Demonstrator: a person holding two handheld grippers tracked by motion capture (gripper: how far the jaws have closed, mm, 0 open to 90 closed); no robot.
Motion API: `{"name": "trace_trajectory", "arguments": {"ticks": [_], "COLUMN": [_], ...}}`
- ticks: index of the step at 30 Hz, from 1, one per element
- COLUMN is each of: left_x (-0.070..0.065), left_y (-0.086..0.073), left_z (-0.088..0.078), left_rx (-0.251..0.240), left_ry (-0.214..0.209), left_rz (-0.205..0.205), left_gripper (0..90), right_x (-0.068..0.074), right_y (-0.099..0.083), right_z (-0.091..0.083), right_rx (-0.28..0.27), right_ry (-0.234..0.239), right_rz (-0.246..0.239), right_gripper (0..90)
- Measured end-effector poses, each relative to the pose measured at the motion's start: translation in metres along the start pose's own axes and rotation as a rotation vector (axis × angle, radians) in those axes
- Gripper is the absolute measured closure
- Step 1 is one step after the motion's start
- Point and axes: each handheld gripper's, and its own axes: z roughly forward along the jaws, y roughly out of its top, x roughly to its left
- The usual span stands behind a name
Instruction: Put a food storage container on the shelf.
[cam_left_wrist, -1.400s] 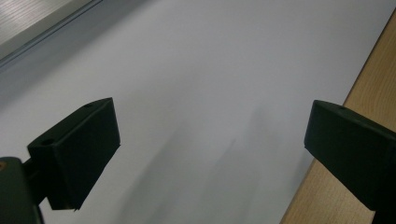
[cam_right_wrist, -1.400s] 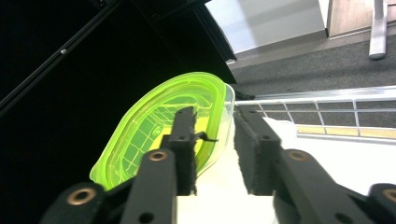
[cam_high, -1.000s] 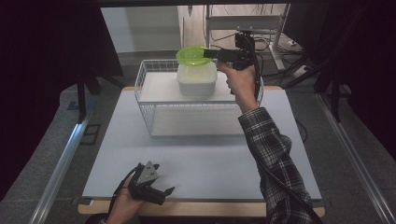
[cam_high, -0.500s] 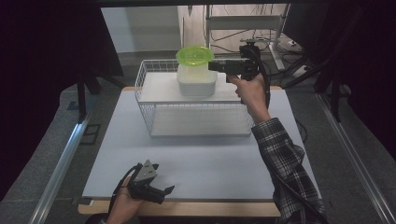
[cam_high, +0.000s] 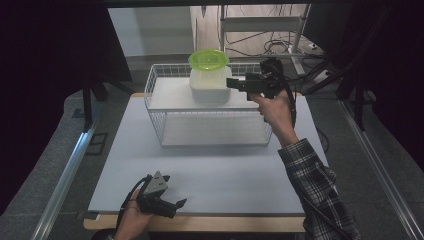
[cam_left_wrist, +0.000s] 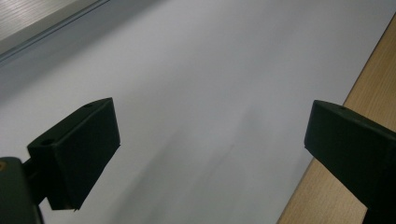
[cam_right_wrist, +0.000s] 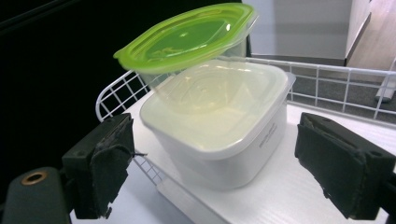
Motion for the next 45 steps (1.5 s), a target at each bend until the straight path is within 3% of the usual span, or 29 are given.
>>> {"name": "trace_trajectory", "arguments": {"ticks": [16, 25, 40, 45], "left_x": [0.0, 0.0, 0.002, 0.002], "left_y": [0.0, 0.0, -0.001, -0.001], "left_z": [0.0, 0.001, 0.0, 0.0], "left_rx": [0.003, 0.001, -0.016, -0.012], "left_ry": [0.002, 0.002, -0.006, -0.006], "left_rz": [0.009, 0.01, -0.006, -0.006], "left_gripper": [3.0, 3.0, 2.4, 2.3], "right_x": [0.019, 0.028, 0.028, 0.023], "right_y": [-0.029, -0.054, -0.11, -0.128], "right_z": [-0.013, -0.013, -0.013, -0.018], "right_rx": [0.026, 0.07, 0.135, 0.148], "right_ry": [0.026, 0.036, 0.03, 0.022], "right_rz": [-0.112, -0.168, -0.235, -0.233], "right_gripper": [8.5, 6.7, 1.9, 1.7]}}
